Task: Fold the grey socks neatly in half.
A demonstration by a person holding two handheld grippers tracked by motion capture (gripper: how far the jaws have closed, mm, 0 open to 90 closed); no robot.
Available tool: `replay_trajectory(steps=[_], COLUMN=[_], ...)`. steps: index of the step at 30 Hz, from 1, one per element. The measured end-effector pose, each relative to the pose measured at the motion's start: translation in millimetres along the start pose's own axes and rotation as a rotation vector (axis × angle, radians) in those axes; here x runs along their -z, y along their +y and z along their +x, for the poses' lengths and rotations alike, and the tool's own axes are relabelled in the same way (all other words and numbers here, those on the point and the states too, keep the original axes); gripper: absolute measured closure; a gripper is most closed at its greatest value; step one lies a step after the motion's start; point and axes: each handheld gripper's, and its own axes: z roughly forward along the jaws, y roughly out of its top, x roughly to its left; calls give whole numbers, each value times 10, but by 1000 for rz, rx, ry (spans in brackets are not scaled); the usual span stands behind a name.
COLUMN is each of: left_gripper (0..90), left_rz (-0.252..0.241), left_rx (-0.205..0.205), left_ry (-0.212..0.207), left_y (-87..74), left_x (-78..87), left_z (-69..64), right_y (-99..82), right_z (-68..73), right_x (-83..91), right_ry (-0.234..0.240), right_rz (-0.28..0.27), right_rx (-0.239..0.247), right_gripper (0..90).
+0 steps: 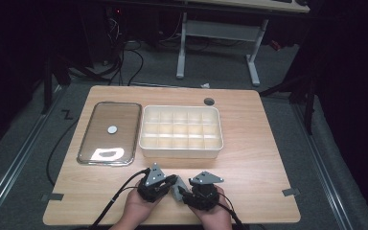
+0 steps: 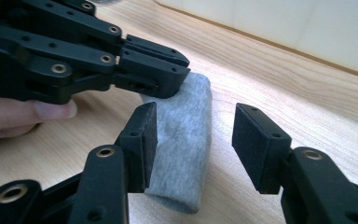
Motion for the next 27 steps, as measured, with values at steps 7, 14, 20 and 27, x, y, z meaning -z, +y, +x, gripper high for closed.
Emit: replay_trajectory(steps=[7, 14, 20, 27], left_gripper=[839, 786, 716, 735], left_rz=[1, 6, 5, 30], left_rx=[-2, -1, 2, -27], left_ry=[-3, -1, 12, 34], left_y=[1, 11, 29, -23], left_x=[6, 36, 133, 201], left_z=[3, 17, 34, -8], right_y=[-37, -50, -46, -48], right_z=[-50, -77, -72, -56], right_x=[-71, -105, -124, -120], right_ry=[19, 45, 55, 53], right_rz=[28, 40, 45, 37], right_rx=[-42, -66, -64, -54], right_gripper=[523, 530, 536, 539])
